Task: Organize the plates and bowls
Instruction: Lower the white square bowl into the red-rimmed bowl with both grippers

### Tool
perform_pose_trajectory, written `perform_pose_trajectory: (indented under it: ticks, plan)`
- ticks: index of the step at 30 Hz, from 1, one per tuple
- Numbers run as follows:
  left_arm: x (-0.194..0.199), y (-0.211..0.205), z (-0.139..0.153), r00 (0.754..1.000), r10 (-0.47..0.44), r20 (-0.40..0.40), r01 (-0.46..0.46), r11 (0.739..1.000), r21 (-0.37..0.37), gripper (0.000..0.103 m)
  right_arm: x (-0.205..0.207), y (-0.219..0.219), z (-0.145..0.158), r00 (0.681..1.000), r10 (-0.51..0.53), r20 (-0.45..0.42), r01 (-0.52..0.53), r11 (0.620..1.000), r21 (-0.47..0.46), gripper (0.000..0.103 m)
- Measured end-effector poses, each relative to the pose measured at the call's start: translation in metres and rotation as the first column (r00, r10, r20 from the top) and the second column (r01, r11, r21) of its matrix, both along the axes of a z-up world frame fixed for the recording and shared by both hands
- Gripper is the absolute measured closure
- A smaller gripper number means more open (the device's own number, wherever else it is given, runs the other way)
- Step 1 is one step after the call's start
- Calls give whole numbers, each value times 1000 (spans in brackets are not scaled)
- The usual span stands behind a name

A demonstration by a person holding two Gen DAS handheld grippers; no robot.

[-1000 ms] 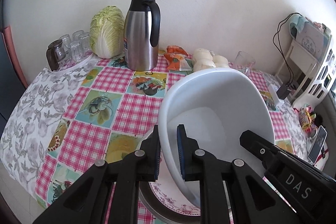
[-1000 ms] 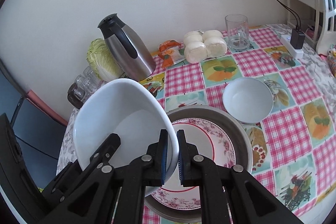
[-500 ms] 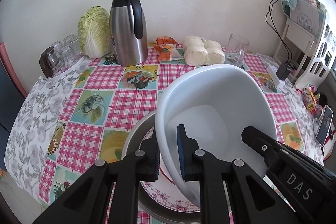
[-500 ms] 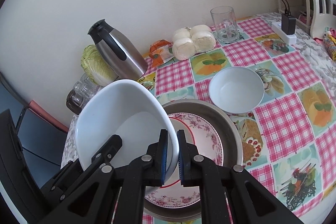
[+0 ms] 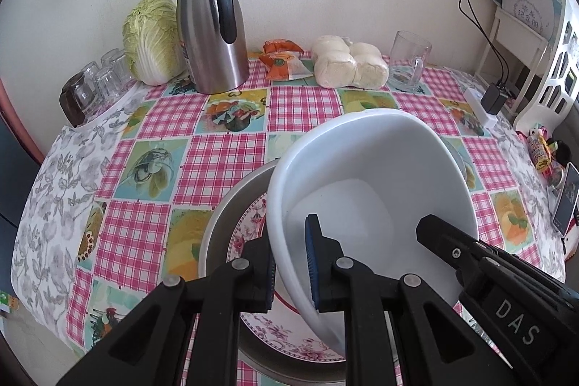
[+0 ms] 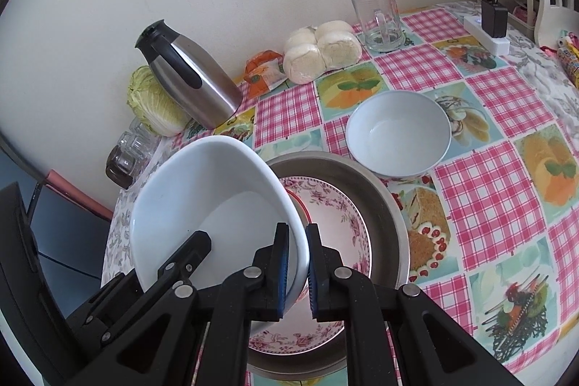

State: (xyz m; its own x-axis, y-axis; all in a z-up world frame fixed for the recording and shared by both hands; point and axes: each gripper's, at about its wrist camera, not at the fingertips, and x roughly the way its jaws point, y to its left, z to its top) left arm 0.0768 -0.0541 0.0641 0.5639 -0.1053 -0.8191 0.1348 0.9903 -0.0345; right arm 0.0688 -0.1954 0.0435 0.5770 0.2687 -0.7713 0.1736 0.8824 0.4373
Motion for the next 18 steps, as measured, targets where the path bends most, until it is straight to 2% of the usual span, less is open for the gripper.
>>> perform_pose_trajectory:
  ticks: [10,18]
  plan:
    - [6,4,-11,999,4,-47,-4,1000,6,87,4,2,-11,999,17,-34,-16,1000,17,90]
    - [8,9,-15,998,15,-65,-16,1000,-25,87,6,3,-11,999,29,-30,-28,1000,5,88]
